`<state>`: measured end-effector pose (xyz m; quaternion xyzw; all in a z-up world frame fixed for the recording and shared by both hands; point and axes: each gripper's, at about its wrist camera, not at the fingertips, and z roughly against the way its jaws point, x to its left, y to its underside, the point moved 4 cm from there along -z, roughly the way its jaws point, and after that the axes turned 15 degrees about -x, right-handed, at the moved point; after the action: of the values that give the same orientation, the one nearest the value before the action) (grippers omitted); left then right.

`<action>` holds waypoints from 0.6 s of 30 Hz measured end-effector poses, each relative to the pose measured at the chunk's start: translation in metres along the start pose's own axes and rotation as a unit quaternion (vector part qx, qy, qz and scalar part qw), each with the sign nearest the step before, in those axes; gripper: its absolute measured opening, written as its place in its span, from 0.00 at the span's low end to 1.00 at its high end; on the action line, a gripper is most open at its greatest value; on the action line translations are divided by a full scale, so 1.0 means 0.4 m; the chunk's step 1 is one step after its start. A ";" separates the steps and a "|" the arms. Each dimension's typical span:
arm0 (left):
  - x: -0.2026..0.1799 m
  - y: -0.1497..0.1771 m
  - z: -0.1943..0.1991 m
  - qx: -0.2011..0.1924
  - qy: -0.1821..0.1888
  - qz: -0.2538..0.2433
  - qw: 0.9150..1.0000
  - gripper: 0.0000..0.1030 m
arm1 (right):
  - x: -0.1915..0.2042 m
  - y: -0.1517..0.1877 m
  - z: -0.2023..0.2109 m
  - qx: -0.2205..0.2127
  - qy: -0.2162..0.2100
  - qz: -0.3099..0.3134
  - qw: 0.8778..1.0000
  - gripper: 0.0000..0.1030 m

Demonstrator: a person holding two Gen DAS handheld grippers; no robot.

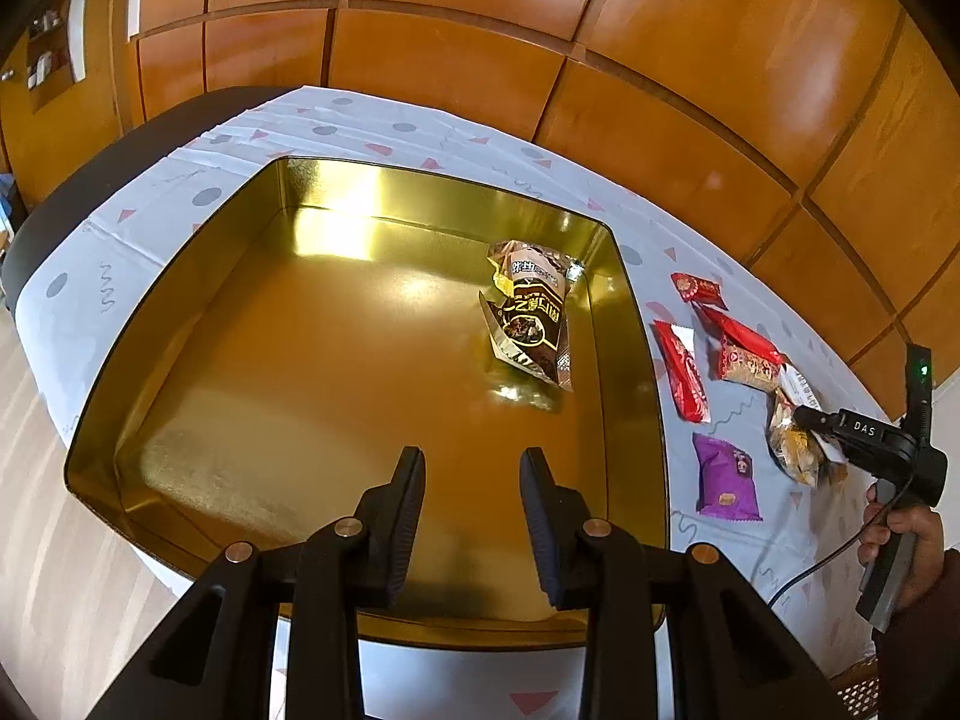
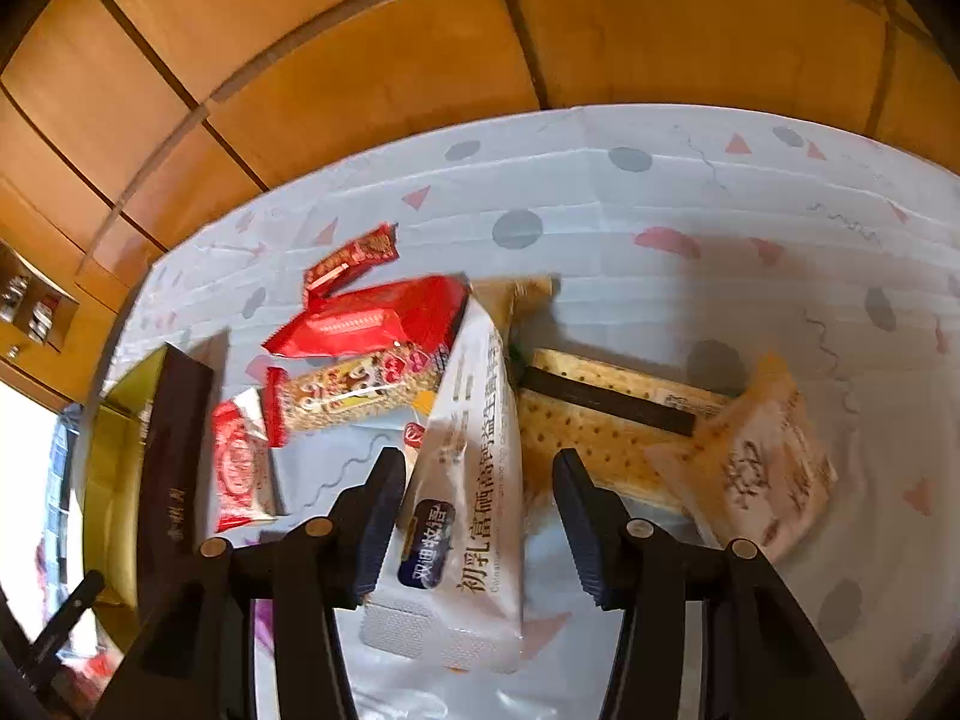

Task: Organize snacks
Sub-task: 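Carry the white stick pack over the gold tray and release it with the right tool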

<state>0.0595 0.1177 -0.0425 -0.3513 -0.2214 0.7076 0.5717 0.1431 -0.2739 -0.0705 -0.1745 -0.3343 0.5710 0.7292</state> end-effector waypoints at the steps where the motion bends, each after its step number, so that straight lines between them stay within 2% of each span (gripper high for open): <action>1: 0.001 0.002 0.003 -0.002 -0.003 -0.004 1.000 0.32 | 0.004 0.004 -0.005 0.000 0.011 0.012 1.000 0.36; 4: 0.006 0.005 0.005 -0.004 -0.009 -0.008 1.000 0.32 | 0.029 0.012 0.017 -0.019 0.022 0.041 0.999 0.34; 7: 0.013 0.008 0.004 -0.004 -0.009 0.000 1.000 0.32 | 0.056 0.012 0.073 -0.051 0.013 0.064 0.997 0.30; 9: 0.011 0.011 0.005 -0.003 -0.007 0.000 1.000 0.32 | 0.062 0.008 0.106 -0.070 0.008 0.068 0.995 0.15; 10: 0.009 0.013 0.005 -0.002 -0.006 0.001 1.000 0.32 | 0.060 0.005 0.117 -0.075 0.009 0.068 0.995 0.13; 12: 0.007 0.016 0.006 -0.001 -0.003 0.001 1.000 0.32 | 0.051 0.003 0.126 -0.066 -0.010 0.058 0.996 0.15; 16: 0.007 0.017 0.009 -0.003 -0.004 -0.001 1.000 0.32 | 0.024 0.019 0.108 -0.042 0.006 0.055 0.998 0.16; 18: 0.008 0.017 0.008 -0.002 -0.004 0.000 1.000 0.32 | 0.014 0.016 0.105 -0.033 -0.002 0.036 0.999 0.24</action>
<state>0.0521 0.1194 -0.0460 -0.3495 -0.2249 0.7084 0.5705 0.1106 -0.2720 -0.0429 -0.2095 -0.3480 0.5856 0.7015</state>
